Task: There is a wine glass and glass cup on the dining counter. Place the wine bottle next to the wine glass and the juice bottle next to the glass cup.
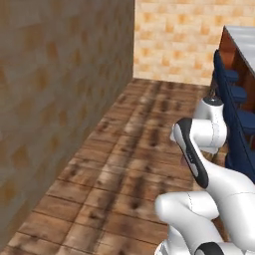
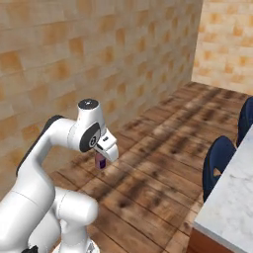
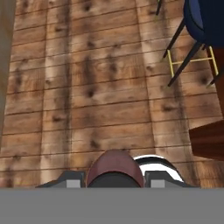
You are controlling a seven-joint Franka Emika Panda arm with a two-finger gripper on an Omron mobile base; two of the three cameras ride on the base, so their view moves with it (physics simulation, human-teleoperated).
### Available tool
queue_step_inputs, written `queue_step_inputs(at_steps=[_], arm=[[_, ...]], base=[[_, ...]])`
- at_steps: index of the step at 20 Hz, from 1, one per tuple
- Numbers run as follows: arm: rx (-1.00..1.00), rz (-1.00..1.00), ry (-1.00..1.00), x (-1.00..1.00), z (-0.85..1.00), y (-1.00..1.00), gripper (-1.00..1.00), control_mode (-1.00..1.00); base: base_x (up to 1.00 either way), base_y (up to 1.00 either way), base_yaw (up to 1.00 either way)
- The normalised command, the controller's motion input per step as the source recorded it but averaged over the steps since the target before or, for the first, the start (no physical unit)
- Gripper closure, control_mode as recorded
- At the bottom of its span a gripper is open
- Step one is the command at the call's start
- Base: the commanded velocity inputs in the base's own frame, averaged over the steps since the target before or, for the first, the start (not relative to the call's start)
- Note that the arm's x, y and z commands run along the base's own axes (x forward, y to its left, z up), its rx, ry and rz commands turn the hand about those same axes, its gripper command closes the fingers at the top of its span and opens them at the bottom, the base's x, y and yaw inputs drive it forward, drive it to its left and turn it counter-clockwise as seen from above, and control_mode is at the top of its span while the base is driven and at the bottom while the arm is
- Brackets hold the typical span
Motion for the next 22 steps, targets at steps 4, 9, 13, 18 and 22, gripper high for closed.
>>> queue_step_inputs(at_steps=[4,9,13,18,22], arm=[[0.0,0.0,0.0,0.0,0.0,0.0,1.0,1.0],[0.0,0.0,0.0,0.0,0.0,0.0,1.0,1.0],[0.0,0.0,0.0,0.0,0.0,0.0,1.0,1.0],[0.0,0.0,0.0,0.0,0.0,0.0,1.0,1.0],[0.0,0.0,0.0,0.0,0.0,0.0,1.0,1.0]], base=[[0.79,0.29,-0.29],[0.82,0.27,-0.27],[0.82,0.27,-0.26],[0.81,0.25,-0.26],[0.8,0.24,-0.27]])
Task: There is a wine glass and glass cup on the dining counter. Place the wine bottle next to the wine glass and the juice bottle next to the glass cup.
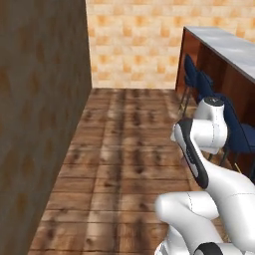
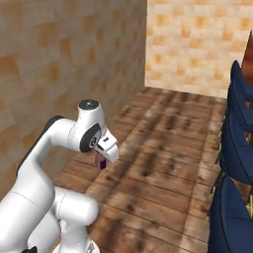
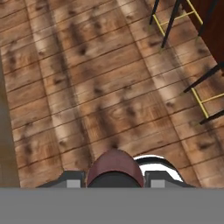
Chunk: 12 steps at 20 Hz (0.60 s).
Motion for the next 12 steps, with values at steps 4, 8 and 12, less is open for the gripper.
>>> queue_step_inputs(at_steps=[4,8,12], arm=[[0.0,0.0,0.0,0.0,0.0,0.0,1.0,1.0],[0.0,0.0,0.0,0.0,0.0,0.0,1.0,1.0],[0.0,0.0,0.0,0.0,0.0,0.0,1.0,1.0]], base=[[0.8,0.24,-0.28],[0.76,0.25,-0.32],[0.75,0.26,-0.34]])
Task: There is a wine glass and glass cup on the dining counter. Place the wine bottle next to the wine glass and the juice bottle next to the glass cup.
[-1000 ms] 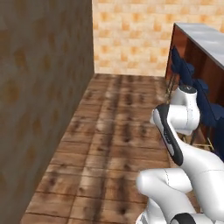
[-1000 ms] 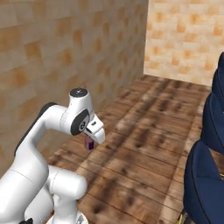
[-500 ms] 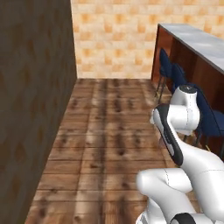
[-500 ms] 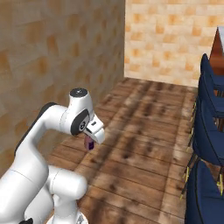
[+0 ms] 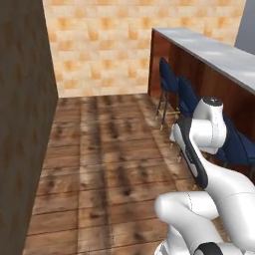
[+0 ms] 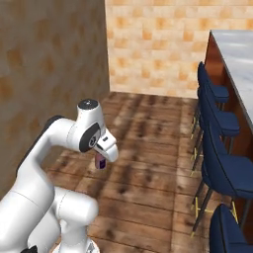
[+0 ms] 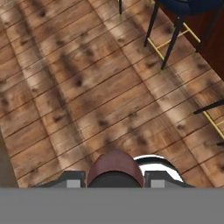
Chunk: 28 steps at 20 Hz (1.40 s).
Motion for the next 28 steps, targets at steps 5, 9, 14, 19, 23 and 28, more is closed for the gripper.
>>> queue_step_inputs(at_steps=[5,9,14,19,23,28], arm=[[0.0,0.0,0.0,0.0,0.0,0.0,1.0,1.0],[0.0,0.0,0.0,0.0,0.0,0.0,1.0,1.0],[0.0,0.0,0.0,0.0,0.0,0.0,1.0,1.0],[0.0,0.0,0.0,0.0,0.0,0.0,1.0,1.0],[0.0,0.0,0.0,0.0,0.0,0.0,1.0,1.0],[0.0,0.0,0.0,0.0,0.0,0.0,1.0,1.0]], base=[[0.72,0.25,-0.36],[0.67,0.26,-0.42],[0.66,0.27,-0.43],[0.7,0.36,-0.4],[0.71,0.38,-0.39],[0.69,0.41,-0.37]])
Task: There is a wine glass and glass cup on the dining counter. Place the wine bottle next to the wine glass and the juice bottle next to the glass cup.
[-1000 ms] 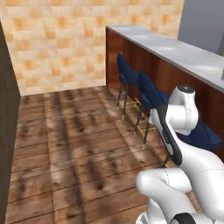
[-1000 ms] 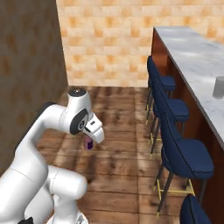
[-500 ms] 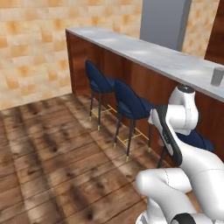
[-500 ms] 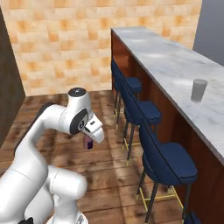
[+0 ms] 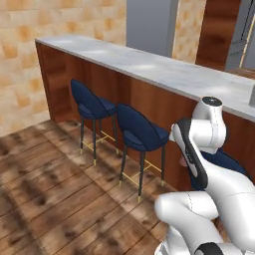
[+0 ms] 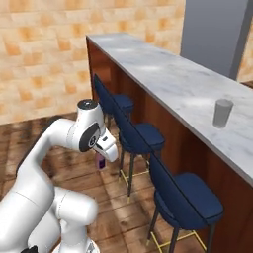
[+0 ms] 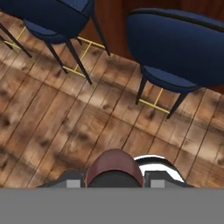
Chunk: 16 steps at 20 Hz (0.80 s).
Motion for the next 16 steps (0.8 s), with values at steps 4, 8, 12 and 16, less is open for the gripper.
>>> queue_step_inputs(at_steps=[4,8,12,16], arm=[[0.0,0.0,0.0,0.0,0.0,0.0,1.0,1.0],[0.0,0.0,0.0,0.0,0.0,0.0,1.0,1.0],[0.0,0.0,0.0,0.0,0.0,0.0,1.0,1.0],[0.0,0.0,0.0,0.0,0.0,0.0,1.0,1.0]], base=[[0.64,0.43,-0.39],[0.6,0.46,-0.4],[0.52,0.39,-0.54],[0.49,0.37,-0.57]])
